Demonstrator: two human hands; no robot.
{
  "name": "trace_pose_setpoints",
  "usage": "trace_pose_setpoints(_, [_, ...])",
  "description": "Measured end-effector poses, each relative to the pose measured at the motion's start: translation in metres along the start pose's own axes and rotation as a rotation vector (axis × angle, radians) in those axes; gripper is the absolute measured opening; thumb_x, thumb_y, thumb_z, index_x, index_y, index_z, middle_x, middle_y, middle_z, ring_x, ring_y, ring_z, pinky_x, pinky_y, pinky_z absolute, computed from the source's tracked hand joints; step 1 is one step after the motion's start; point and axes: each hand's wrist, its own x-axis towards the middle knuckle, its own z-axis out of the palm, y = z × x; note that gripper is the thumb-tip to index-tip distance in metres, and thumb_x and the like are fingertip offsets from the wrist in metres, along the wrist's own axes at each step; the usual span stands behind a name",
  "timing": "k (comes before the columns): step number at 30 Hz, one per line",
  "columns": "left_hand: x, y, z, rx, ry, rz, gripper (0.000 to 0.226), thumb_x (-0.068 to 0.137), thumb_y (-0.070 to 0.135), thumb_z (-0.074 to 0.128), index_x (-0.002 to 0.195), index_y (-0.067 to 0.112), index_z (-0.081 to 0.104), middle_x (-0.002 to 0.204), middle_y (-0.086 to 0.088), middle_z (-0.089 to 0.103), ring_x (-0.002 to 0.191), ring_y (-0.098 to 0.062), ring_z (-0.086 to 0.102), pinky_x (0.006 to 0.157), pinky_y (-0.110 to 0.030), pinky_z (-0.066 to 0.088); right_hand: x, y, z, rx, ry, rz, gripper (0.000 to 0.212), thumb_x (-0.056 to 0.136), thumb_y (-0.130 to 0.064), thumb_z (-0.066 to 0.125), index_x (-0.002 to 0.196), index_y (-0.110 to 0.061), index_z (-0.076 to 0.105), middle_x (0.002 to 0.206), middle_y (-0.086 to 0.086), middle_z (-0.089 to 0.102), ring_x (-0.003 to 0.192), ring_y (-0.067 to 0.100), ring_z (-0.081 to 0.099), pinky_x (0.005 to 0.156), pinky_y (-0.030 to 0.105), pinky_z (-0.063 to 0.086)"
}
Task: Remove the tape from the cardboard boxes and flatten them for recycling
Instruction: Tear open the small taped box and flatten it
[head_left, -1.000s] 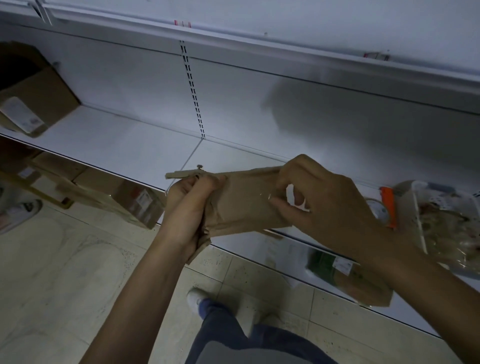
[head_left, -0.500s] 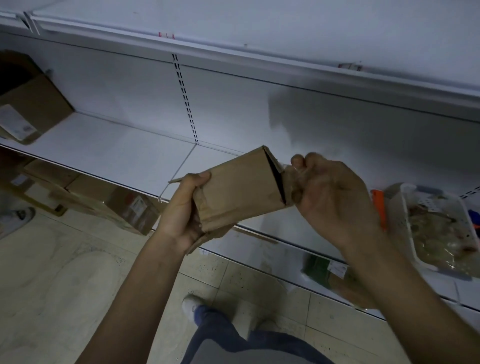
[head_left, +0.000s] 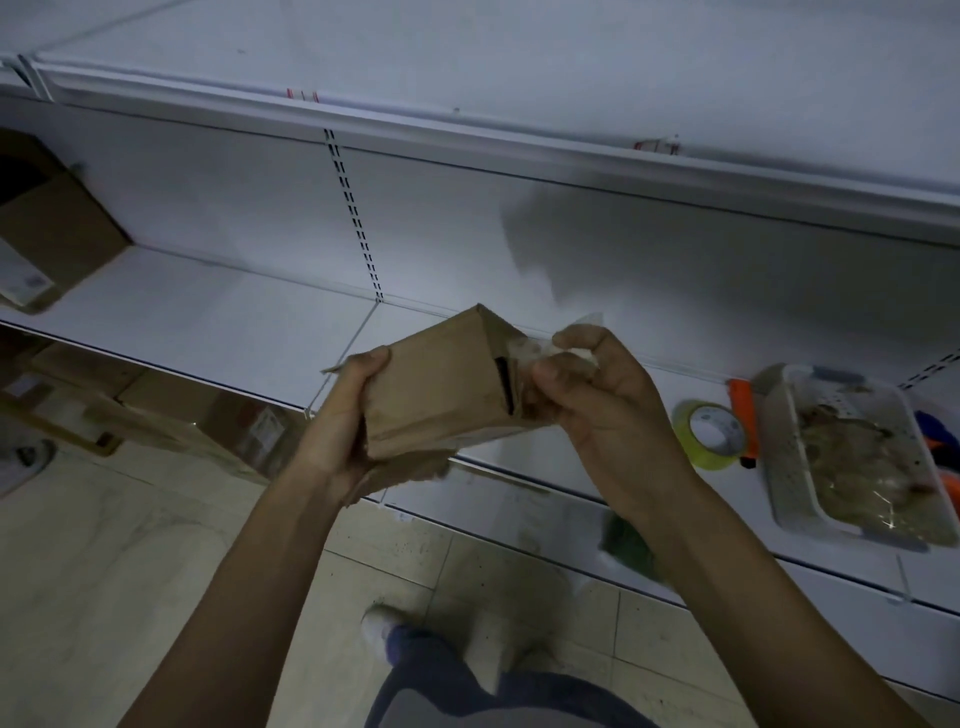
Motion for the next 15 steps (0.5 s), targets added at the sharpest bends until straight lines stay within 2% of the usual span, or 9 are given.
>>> trace_pose_setpoints(1, [0.001,0.000,0.004,0.080,0.017,-0.049,0.047,0.065,0.058,0.067,0.089,0.018,0.077,0.082,-0.010,0.075,0.072,-0.026,0.073,0.057,-0.038,0.058,0.000,-0.002,0.001,-0.035,-0.007,-0.022,0.017,0.073,-0.016,0.070,0.079,-0.032,0.066,0.076,0.000,0.071,0.070,0.013,0.067,0.069,0.026,0.053])
trace_pose_setpoints(2, [0.005,-0.002,0.007,0.197,0.048,-0.077,0.068,0.062,0.066,0.065,0.109,0.017,0.069,0.097,-0.012,0.074,0.085,-0.029,0.072,0.069,-0.040,0.059,-0.001,-0.003,0.002,-0.064,-0.005,-0.041,0.017,0.076,-0.015,0.069,0.080,-0.031,0.065,0.075,0.001,0.071,0.068,0.014,0.067,0.068,0.025,0.053])
trace_pose_setpoints(4, [0.012,-0.010,0.010,0.495,0.226,-0.003,0.100,0.064,0.071,0.061,0.144,0.015,0.038,0.138,-0.014,0.052,0.122,-0.030,0.054,0.101,-0.045,0.046,-0.004,-0.004,0.000,-0.106,0.045,-0.083,0.019,0.080,-0.008,0.069,0.084,-0.026,0.062,0.076,0.001,0.072,0.066,0.013,0.067,0.066,0.022,0.054])
trace_pose_setpoints(6, [0.010,-0.017,0.013,0.755,0.443,0.278,0.105,0.072,0.063,0.063,0.152,0.014,0.016,0.157,-0.011,0.022,0.143,-0.026,0.025,0.114,-0.046,0.028,-0.006,-0.002,-0.002,-0.190,0.138,-0.136,0.025,0.081,0.002,0.065,0.086,-0.021,0.060,0.075,-0.004,0.071,0.066,0.010,0.066,0.064,0.019,0.053])
trace_pose_setpoints(7, [0.006,-0.020,0.016,0.825,0.445,0.483,0.104,0.074,0.063,0.062,0.152,0.015,0.015,0.159,-0.008,0.017,0.145,-0.023,0.019,0.116,-0.047,0.024,-0.008,0.000,-0.002,-0.259,0.177,-0.164,0.026,0.082,0.005,0.064,0.086,-0.020,0.059,0.074,-0.009,0.069,0.067,0.007,0.066,0.063,0.017,0.052])
trace_pose_setpoints(9, [0.000,-0.023,0.027,0.921,0.202,0.759,0.106,0.071,0.072,0.062,0.152,0.027,0.012,0.160,0.001,0.011,0.146,-0.017,0.013,0.117,-0.045,0.020,-0.010,0.003,0.002,-0.372,0.197,-0.206,0.026,0.082,0.006,0.064,0.088,-0.018,0.057,0.076,-0.013,0.067,0.072,0.004,0.065,0.066,0.016,0.052])
trace_pose_setpoints(11, [-0.001,-0.022,0.042,1.177,-0.092,0.802,0.119,0.056,0.079,0.064,0.151,0.038,0.006,0.160,0.004,0.009,0.146,-0.018,0.014,0.116,-0.050,0.019,-0.013,0.004,0.007,-0.359,0.126,-0.207,0.025,0.083,0.006,0.062,0.089,-0.017,0.057,0.077,-0.006,0.068,0.073,0.009,0.065,0.069,0.020,0.054])
trace_pose_setpoints(13, [0.001,-0.018,0.053,1.315,-0.208,0.828,0.111,0.056,0.069,0.071,0.149,0.030,0.025,0.151,-0.005,0.029,0.135,-0.024,0.035,0.108,-0.052,0.036,-0.016,0.002,0.009,-0.326,0.089,-0.185,0.024,0.084,0.005,0.062,0.088,-0.019,0.058,0.077,0.000,0.068,0.068,0.011,0.065,0.067,0.022,0.055])
trace_pose_setpoints(15, [0.001,-0.016,0.058,1.218,-0.241,0.866,0.092,0.060,0.054,0.079,0.140,0.022,0.043,0.132,-0.005,0.044,0.117,-0.019,0.046,0.096,-0.042,0.048,-0.017,-0.004,0.004,-0.221,0.112,-0.118,0.025,0.083,0.003,0.063,0.084,-0.022,0.061,0.074,0.000,0.070,0.065,0.010,0.064,0.065,0.022,0.054])
